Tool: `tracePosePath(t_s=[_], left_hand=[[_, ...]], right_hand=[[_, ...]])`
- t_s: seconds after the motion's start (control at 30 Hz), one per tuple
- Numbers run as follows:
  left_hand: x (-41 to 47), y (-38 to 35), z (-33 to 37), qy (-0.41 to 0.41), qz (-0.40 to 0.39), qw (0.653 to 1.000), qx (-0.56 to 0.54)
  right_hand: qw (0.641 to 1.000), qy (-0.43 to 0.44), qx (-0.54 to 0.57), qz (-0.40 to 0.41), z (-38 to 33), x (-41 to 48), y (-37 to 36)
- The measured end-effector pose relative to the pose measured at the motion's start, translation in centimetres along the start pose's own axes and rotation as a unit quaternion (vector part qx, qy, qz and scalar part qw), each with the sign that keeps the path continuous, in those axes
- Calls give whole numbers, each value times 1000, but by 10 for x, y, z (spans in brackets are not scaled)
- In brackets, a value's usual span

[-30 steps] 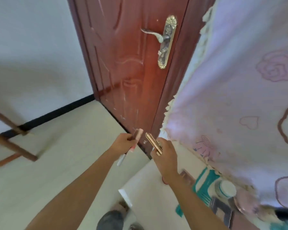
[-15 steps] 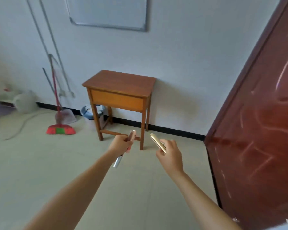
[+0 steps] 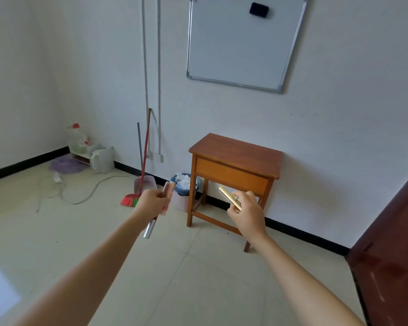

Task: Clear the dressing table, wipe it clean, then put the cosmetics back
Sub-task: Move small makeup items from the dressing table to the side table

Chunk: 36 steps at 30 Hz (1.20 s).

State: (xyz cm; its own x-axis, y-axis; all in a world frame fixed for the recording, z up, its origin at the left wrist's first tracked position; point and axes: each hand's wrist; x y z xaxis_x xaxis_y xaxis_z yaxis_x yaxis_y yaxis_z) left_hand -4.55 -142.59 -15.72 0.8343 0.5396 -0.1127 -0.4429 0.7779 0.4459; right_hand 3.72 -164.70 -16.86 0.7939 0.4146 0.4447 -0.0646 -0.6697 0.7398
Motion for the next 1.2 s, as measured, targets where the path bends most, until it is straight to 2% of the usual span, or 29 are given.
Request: tracePosePath(t_s=[0.13,0.33,0.47,0.63,0.9,1.07,1.2], left_hand=[[27,7,-6,-4,-16,999,-43],[90,-3,12,6,-39,999,-10],[155,-5,37,-26,-27,999,11],[236,5,51,-20,-8,1000,17],[352,12,14,54,6,998,-9],[457,3,3,47,-10,999,-11],[542,-11,13,50,-58,997,-1]], right_hand=[[1000,17,-18,2,-6,24,-21],[998,44,-21,28,5,86,-44],[997,46,-5,58,25,148,-66],[998,50,8,30,47,227,-110],[997,69,2,-35,69,318,-197],[997,60,-24,-38,92,393,-249],[998,18,-47,-23,110,458,-274]])
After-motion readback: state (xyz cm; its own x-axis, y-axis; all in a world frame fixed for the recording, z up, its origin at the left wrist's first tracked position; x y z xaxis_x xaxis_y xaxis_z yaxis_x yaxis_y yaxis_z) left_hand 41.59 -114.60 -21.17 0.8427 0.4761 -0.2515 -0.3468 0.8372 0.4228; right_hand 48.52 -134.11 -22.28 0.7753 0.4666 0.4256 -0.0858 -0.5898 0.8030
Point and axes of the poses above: each hand's wrist, its own x-axis towards the middle knuckle, its own y-axis out of the back of the hand, z = x × y, and after that the axes turned 2 degrees about -z, right-handed
